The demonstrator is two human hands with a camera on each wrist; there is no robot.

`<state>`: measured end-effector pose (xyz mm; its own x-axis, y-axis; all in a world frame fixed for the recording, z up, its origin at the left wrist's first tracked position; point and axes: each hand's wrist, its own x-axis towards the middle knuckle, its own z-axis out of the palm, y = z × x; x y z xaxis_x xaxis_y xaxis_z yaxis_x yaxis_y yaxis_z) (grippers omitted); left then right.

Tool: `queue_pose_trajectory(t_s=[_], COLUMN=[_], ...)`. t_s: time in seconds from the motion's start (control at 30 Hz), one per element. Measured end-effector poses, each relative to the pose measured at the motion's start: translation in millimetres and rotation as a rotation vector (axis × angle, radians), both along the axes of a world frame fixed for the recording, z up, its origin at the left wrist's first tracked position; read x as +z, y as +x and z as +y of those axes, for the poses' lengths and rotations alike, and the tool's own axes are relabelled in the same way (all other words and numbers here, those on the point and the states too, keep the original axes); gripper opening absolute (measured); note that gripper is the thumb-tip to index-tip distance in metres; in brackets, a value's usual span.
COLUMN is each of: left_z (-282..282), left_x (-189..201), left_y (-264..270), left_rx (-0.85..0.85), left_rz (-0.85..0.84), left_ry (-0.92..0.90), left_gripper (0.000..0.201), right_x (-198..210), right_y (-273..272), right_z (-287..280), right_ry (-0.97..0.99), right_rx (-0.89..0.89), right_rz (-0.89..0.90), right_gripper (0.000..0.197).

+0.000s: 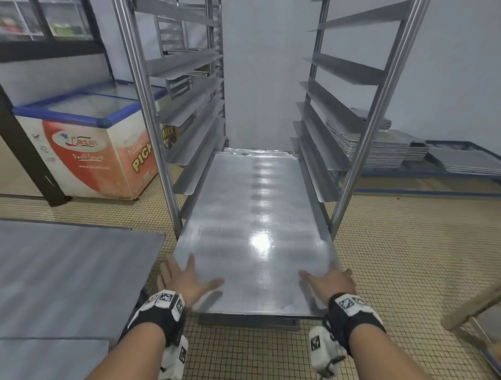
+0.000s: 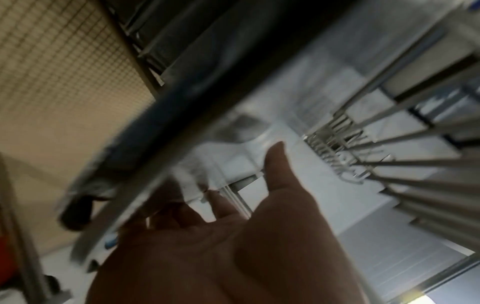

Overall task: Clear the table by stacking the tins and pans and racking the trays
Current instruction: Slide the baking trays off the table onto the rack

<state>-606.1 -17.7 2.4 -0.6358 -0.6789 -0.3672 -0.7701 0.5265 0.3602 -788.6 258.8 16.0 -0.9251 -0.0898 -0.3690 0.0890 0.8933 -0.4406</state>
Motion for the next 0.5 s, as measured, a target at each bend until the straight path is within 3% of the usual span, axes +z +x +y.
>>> queue_pose_trajectory(t_s=[0.07, 0.17, 0.27, 0.37, 0.5], left_z=[18.5, 27.4, 28.7, 29.2, 27.7], left_x=[8.3, 2.9, -4.4, -8.1, -7.8], left_y=[10.1, 16.1, 18.1, 18.8, 14.2], left_rx=[-0.177, -0.416, -0.479, -0.494, -0.513], left_rz=[-0.004, -0.021, 0.010, 0.032, 0.037], left_ry=[-0.002, -0.062, -0.203, -0.277, -0.298], left_gripper=[0.140, 0.145, 0.120, 0.099, 0.097], right_x=[2.3, 5.0, -4.5, -15.3, -25.1], right_y=[19.5, 43.4, 51.1, 47.6, 39.5], right_z=[5.4, 13.3, 18.5, 20.0, 16.3], right_ry=[0.127, 0.126, 0.250, 0.297, 0.335], right_rx=[0.216, 0.491, 0.716, 0.778, 0.797], right_rz=[0.130, 0.242, 0.311, 0.405, 0.454], right_gripper=[0.117, 0.125, 0.127, 0.108, 0.102])
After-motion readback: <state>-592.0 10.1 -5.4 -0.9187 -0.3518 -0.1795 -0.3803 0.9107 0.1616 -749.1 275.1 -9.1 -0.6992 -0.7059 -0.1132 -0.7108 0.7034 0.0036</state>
